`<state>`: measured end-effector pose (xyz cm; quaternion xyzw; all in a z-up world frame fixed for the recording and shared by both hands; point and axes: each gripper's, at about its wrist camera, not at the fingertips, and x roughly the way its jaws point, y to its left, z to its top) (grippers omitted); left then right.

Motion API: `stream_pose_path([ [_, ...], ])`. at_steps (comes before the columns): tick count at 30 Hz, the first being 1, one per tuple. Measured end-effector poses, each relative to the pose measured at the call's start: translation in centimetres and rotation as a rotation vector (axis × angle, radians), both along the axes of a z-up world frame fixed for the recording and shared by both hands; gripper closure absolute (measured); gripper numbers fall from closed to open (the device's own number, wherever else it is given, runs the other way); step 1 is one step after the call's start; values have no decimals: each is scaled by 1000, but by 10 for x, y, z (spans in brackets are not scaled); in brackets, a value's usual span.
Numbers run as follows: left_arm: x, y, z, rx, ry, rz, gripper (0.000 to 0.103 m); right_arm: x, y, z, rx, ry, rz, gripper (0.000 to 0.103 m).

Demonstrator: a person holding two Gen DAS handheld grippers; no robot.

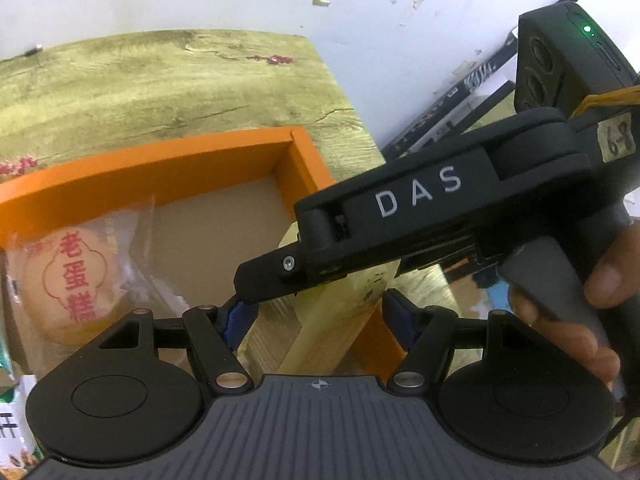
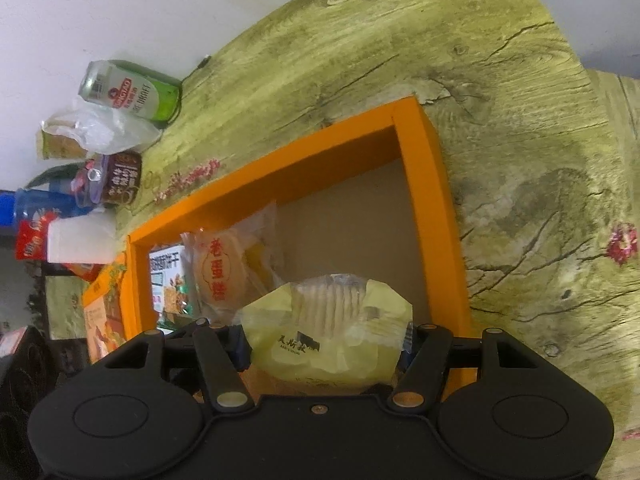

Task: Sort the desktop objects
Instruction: 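Carry the biscuit packet with the right tool into the orange tray, then lower the cream biscuit packet upright into the tray, open right tool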

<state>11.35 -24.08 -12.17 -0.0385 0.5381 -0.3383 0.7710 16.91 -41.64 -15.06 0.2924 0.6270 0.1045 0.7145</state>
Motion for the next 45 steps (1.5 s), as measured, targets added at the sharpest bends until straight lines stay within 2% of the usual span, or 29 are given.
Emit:
stream_pose_path([
  [8,11,3,-17,-1,52,20,33,13,5,-4,-45,37,15,42],
  [16,6,14,-13,0,41,21,23,24,12,-7,-76,37,10,42],
  [20,1,15,-9,7,27,-3,22,27,12,-9,-82,31,-7,41],
  [35,-6,3,-8,36,8,-46,21,29,4,-14,-56,-1,-68,38],
  [38,-7,-1,-9,42,9,-55,20,28,3,-17,-23,10,-81,33],
  [45,-13,-2,-6,44,19,-89,20,20,7,-22,-12,23,-81,32],
])
